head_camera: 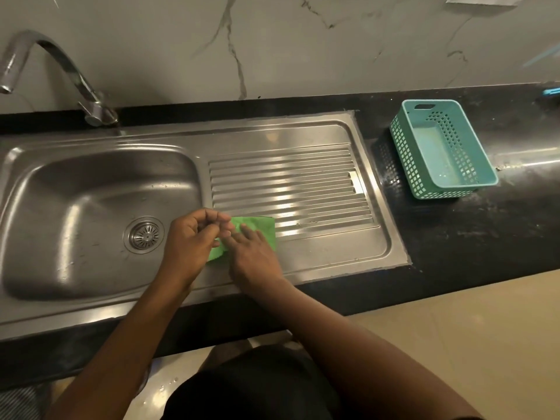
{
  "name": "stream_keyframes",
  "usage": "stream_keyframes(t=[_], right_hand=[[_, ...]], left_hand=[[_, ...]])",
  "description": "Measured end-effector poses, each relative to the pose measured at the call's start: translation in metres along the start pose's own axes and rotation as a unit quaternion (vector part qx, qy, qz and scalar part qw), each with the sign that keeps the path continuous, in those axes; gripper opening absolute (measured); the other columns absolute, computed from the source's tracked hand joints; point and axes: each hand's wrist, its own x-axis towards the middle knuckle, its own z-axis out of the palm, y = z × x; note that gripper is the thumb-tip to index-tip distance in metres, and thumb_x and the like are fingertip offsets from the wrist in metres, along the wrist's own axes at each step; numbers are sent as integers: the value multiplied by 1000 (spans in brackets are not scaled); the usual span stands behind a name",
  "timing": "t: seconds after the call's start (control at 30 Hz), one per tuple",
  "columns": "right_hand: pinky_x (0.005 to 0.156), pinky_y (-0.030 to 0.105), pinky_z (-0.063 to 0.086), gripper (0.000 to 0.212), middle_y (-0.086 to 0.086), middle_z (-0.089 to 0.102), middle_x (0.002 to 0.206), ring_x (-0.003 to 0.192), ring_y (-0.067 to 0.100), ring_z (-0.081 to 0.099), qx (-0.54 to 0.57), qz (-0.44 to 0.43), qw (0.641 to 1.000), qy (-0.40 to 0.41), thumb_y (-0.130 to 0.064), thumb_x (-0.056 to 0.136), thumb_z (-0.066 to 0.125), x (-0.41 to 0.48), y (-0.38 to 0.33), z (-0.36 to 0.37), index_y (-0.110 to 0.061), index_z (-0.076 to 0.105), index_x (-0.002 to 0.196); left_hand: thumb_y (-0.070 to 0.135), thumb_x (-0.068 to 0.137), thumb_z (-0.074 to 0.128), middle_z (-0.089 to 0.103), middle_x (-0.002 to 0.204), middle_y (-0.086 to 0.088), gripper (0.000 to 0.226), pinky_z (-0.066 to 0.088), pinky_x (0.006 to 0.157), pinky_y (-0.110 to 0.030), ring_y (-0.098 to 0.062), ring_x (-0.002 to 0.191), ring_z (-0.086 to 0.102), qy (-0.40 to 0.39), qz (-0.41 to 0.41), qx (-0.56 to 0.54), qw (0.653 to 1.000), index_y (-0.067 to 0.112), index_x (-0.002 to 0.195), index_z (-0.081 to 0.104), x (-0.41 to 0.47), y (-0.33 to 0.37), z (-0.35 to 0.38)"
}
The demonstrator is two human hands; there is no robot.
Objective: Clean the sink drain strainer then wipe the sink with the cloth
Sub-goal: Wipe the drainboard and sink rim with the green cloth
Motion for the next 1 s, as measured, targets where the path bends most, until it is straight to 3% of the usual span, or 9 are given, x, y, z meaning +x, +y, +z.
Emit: stream_keyframes(t=[0.13, 0.23, 0.3, 0.4, 0.47, 0.63, 0.77, 0.87, 1.0], right_hand=[[88, 45, 49, 41, 10, 69, 127, 114, 36, 61, 21, -8, 999, 45, -21, 96, 51, 7, 16, -29, -22, 56, 137], [81, 42, 54, 40, 9, 73, 118, 103, 32, 67, 157, 90, 980, 86, -26, 96, 44, 8, 38, -58, -26, 59, 133], [79, 43, 56, 40, 12, 74, 110, 95, 30, 68, 296, 169, 932, 125, -25, 93, 40, 6, 56, -78, -17, 65, 123], [80, 48, 60, 28, 12, 70, 100, 89, 27, 67, 490, 281, 808, 168, -7, 101, 39, -9, 91, -104, -13, 65, 111], [84, 49, 60, 30, 6, 67, 103, 94, 26, 67, 524, 313, 773, 174, -3, 103, 39, -25, 115, -117, -18, 61, 115], [86, 49, 60, 55, 0, 57, 123, 113, 28, 63, 247, 362, 874, 208, -12, 90, 58, -50, 161, -101, -19, 44, 142], [125, 51, 26, 75, 6, 16, 173, 159, 31, 17, -23, 250, 958, 134, -35, 99, 56, -50, 183, -80, -22, 20, 163], [130, 51, 12, 65, 9, 11, 174, 161, 29, 6, -65, 220, 972, 43, -46, 108, 31, -42, 185, -65, -17, 16, 165], [131, 50, 14, 68, 20, 22, 170, 159, 35, 16, -126, 243, 960, 53, -41, 106, 20, -25, 158, -44, -3, 23, 162]], left_hand=[[-7, 92, 52, 80, 88, -11, 33, 57, 78, -36, -26, 87, 75, 8, 23, -6, 1000, 15, 92, 76, -1, 6, -6], [-9, 92, 50, 80, 85, -6, 36, 58, 78, -37, -28, 86, 75, 14, 30, -10, 999, 15, 92, 76, -2, 9, -7], [-10, 92, 49, 81, 85, -4, 36, 58, 78, -37, -28, 87, 75, 16, 33, -9, 999, 15, 93, 76, -3, 9, -8], [-9, 92, 49, 81, 88, -5, 36, 58, 81, -41, -31, 90, 76, 14, 32, -7, 999, 15, 94, 76, -3, 8, -7], [-8, 92, 49, 81, 89, -5, 36, 58, 83, -44, -33, 92, 75, 12, 29, -6, 999, 15, 94, 76, -3, 6, -5], [-8, 92, 49, 81, 87, -4, 37, 58, 84, -46, -34, 93, 76, 13, 14, -4, 1000, 18, 92, 76, 0, -3, -1], [-9, 91, 48, 81, 86, -4, 38, 56, 81, -42, -33, 90, 75, 9, 1, -1, 1000, 17, 92, 76, 2, -11, -1], [-9, 90, 47, 81, 86, -4, 38, 56, 78, -37, -29, 87, 75, 6, -2, 5, 1000, 16, 93, 76, 3, -15, -5], [-8, 91, 49, 81, 87, -6, 37, 55, 74, -33, -26, 86, 76, 9, -6, 6, 1000, 16, 93, 76, 4, -20, -13]])
